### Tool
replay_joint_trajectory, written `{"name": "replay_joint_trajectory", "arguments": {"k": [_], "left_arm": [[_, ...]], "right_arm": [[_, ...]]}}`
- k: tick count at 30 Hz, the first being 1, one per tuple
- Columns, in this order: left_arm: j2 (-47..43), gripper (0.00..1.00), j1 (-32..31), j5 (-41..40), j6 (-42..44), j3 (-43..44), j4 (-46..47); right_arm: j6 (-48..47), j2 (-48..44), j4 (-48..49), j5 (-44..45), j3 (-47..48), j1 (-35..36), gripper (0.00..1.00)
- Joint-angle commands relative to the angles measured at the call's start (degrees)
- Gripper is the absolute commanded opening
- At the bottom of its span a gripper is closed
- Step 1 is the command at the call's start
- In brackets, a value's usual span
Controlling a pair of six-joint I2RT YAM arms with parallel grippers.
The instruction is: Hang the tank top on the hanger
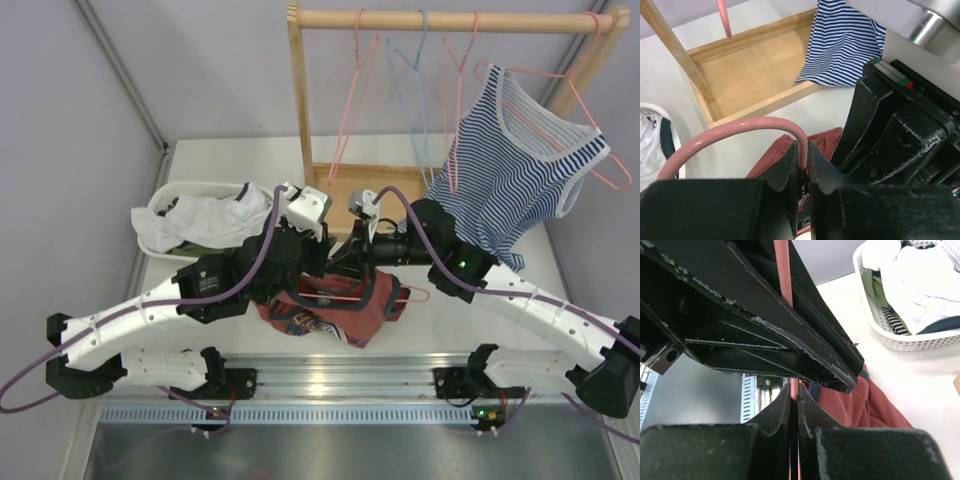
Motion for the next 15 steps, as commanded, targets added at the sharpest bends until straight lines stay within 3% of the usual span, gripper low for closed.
{"name": "replay_joint_trajectory", "arguments": {"k": [1, 2, 6, 9, 11, 15], "left_arm": [[0.0, 0.00, 0.1, -0.9, 0.2, 2.2, 3.7], [0.0, 0.00, 0.0, -0.8, 0.2, 2.3, 3.7], [0.4, 0.00, -0.5, 0.0, 0.8, 2.7, 4.0], [0.5, 0.00, -0.8, 0.3, 1.3, 2.7, 4.1], [0.4, 0.00, -1.0, 0.3, 1.6, 2.7, 4.0], [0.3, 0.00, -1.1, -0.3, 1.7, 2.5, 3.7]], "right_arm": [[0.9, -2.9, 5.1, -2.9, 0.0, 1.2, 0.00], [0.9, -2.9, 4.8, -3.3, 0.2, 1.3, 0.00], [-1.1, -1.9, 2.5, -5.6, 1.8, 1.1, 0.25], [-2.1, -1.0, -0.1, -8.7, 4.0, 1.0, 0.35], [-2.9, -0.6, -1.4, -9.4, 5.6, 1.0, 0.36], [-4.3, -0.2, -4.6, -10.4, 6.9, 0.9, 0.22]]}}
